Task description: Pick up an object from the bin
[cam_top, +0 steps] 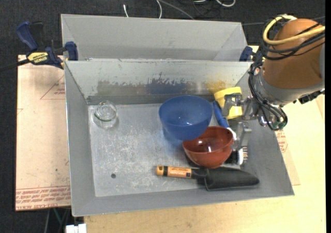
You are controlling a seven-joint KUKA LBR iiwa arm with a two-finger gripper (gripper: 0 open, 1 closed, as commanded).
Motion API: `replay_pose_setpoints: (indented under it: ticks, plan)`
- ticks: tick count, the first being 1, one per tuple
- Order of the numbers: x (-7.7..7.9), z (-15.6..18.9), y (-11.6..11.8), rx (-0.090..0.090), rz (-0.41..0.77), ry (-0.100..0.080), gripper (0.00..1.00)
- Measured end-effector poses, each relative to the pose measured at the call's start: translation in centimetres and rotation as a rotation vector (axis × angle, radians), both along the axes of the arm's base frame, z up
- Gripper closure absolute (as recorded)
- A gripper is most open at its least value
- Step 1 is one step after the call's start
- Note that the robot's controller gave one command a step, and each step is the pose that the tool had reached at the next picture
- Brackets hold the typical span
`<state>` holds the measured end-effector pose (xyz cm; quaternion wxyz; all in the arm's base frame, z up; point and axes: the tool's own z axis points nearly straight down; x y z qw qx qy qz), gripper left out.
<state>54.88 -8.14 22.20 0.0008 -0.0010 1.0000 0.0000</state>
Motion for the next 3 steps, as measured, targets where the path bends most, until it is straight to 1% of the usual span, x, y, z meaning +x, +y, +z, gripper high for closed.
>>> replay_pose_setpoints:
  ticks: [1, 2, 3]
  plan:
    - [0.0, 0.0, 0.0, 0.000, 0.000, 0.000, 0.00]
    - [0.3, -1.4, 1.1, -0.003, 0.027, -0.006, 0.00]
    - [1.8, 4.0, -1.2, -0.003, 0.044, -0.011, 0.00]
